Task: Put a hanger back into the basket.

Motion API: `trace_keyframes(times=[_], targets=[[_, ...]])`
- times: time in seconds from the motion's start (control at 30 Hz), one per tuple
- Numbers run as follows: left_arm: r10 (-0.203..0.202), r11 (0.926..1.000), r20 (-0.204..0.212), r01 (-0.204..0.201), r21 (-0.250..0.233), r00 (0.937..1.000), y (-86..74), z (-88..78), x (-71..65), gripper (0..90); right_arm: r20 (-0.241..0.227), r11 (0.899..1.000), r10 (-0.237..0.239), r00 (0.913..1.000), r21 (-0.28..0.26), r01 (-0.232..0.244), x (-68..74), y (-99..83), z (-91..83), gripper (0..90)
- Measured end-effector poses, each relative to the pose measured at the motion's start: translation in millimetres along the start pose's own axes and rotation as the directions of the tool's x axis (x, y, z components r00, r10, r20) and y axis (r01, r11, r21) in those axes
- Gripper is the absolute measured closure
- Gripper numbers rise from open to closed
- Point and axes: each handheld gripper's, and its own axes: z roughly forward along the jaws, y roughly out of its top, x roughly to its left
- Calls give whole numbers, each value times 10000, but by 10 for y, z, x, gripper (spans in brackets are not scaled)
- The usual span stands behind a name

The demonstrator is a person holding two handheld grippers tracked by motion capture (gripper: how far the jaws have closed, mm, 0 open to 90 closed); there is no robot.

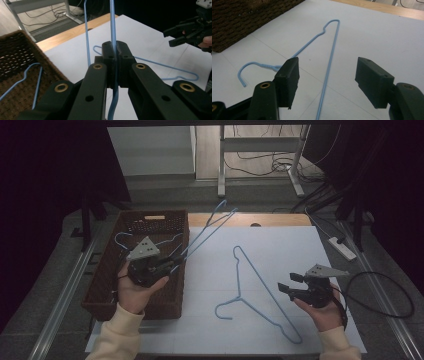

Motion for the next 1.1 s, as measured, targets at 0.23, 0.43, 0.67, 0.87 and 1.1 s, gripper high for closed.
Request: trace_keyframes(times=[0.23, 0.43, 0.67, 0.87, 1.1], targets=[[-187, 9995, -218, 181, -268, 9996, -57, -165, 142, 870, 91, 10000, 12, 10000, 69, -13, -3, -6, 5, 364], [-424, 9982, -568, 398, -447, 9975, -119, -284, 266, 870, 107, 9999, -28, 9999, 147, 27, 2, -14, 23, 363], [-733, 9954, -793, 680, -674, 9942, -183, -406, 404, 870, 116, 9995, -134, 9998, 296, 130, 19, -32, 52, 362], [-1068, 9918, -1006, 988, -808, 9892, -246, -512, 536, 870, 137, 9994, -176, 9998, 298, 172, 27, -36, 60, 361], [-1544, 9850, -1248, 1429, -968, 9801, -344, -598, 713, 870, 147, 9994, -197, 9997, 299, 192, 31, -40, 66, 358]])
